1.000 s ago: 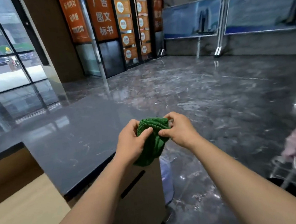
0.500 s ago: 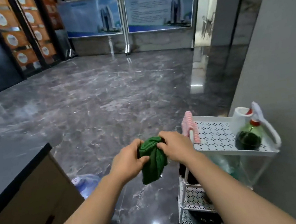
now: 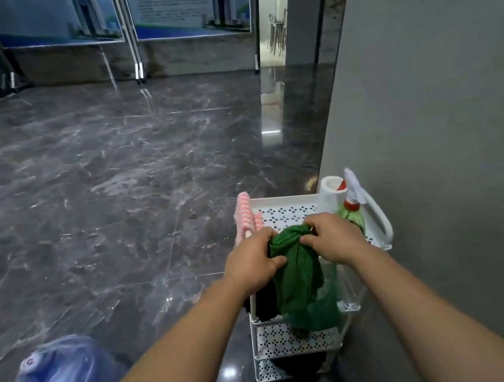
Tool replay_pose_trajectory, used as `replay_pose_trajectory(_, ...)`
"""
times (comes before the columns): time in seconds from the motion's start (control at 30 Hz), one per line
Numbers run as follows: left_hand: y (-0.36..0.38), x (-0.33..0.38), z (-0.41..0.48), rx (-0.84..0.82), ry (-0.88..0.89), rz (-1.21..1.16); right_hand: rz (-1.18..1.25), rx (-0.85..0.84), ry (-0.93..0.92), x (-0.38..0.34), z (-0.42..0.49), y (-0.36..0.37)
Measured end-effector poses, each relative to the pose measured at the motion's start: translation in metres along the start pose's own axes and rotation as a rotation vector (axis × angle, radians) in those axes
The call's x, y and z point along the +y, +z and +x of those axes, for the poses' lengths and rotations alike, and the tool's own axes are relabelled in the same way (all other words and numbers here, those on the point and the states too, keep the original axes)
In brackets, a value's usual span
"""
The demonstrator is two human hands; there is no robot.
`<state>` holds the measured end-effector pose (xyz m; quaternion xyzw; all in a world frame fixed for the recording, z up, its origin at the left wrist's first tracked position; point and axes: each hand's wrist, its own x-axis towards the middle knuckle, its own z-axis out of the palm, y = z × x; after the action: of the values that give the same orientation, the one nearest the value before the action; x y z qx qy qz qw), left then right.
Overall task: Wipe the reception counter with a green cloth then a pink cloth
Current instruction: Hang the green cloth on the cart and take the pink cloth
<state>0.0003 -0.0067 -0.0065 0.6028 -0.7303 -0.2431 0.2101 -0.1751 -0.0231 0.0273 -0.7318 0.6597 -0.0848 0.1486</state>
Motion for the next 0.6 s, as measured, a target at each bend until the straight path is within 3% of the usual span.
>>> replay_pose_trajectory(0.6, 0.047, 0.001, 0.087, -0.025, -0.082, 0.261, -0.037, -0.026, 0.064, 0.041, 0.089, 0.037)
